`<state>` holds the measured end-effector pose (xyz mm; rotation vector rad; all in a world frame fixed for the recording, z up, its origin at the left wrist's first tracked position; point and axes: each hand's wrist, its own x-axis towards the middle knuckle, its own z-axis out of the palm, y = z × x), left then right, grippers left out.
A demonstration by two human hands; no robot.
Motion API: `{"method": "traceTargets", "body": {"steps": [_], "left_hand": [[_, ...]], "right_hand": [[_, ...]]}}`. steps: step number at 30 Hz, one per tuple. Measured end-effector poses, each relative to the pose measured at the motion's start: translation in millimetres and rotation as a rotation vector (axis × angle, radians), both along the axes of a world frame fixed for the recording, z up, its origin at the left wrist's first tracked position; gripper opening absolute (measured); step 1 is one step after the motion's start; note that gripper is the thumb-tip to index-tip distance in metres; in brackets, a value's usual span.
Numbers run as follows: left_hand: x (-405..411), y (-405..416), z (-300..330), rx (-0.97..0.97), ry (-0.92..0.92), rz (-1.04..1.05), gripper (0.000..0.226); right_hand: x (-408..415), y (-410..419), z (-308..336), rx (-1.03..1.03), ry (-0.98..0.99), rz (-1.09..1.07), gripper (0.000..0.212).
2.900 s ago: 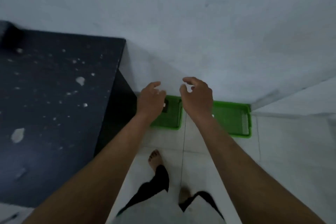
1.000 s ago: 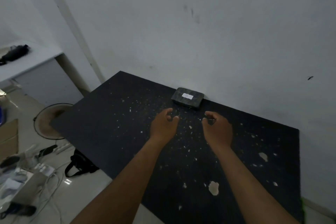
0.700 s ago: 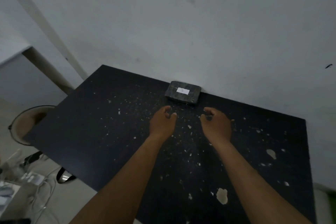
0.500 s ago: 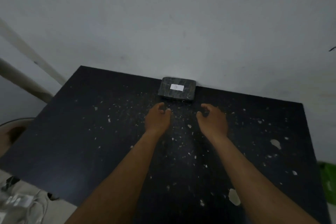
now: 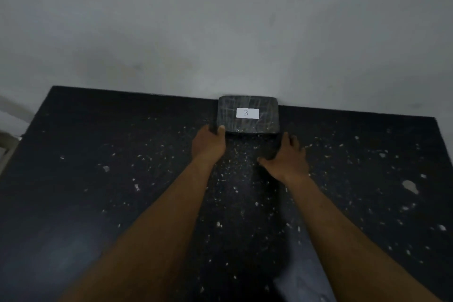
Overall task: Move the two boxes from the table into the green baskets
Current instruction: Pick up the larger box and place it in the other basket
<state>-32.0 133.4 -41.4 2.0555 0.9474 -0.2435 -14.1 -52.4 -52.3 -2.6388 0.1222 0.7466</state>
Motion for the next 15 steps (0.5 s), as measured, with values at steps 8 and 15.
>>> {"method": "traceTargets", "body": {"steps": [8,15], "left_hand": [[21,3,-12,-0.139,-0.073,0.062,0.031],[26,1,-12,-0.436,-0.126,0.336,0.027]], "right_hand": [[2,14,-14,-0.15,0.003,0.051,0.12],[1,13,-14,-0.149,0.007,0.051,0.121]]}}
